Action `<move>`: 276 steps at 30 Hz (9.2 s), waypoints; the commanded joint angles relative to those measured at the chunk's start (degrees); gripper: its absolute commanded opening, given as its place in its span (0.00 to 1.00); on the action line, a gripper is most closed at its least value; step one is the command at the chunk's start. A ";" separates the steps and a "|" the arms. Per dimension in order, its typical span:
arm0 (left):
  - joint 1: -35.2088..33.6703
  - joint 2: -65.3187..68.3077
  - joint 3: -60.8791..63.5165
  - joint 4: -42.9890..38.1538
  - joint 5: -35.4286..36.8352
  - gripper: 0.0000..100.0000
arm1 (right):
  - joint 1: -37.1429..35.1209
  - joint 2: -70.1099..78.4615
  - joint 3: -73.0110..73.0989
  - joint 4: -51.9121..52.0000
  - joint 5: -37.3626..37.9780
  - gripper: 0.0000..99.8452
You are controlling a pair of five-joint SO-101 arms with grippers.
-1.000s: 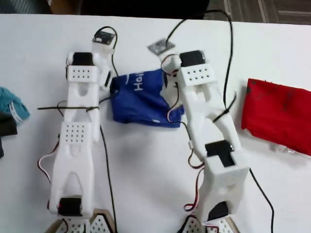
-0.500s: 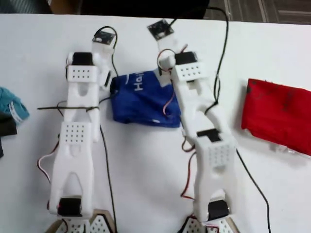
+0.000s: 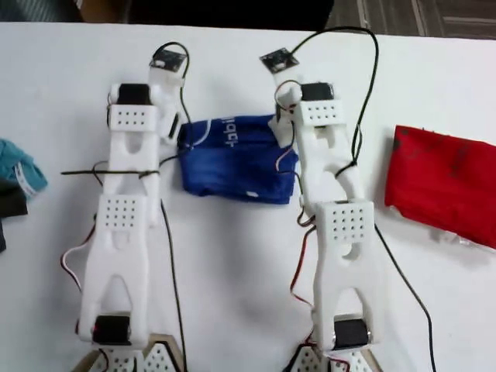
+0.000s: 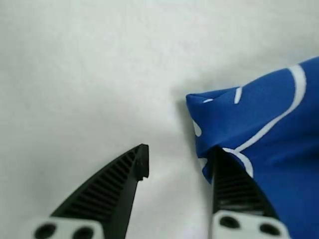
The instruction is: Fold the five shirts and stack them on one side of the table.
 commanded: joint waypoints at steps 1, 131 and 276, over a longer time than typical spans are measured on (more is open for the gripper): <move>0.26 0.09 -0.40 -0.88 0.00 0.21 | 1.98 -0.40 -6.77 3.47 0.53 0.14; 11.52 -67.16 99.74 -35.25 8.88 0.03 | 4.62 14.73 -22.42 6.99 -4.84 0.02; -2.37 -30.15 17.01 -0.79 8.62 0.03 | 1.19 -16.57 6.68 14.73 -11.69 0.02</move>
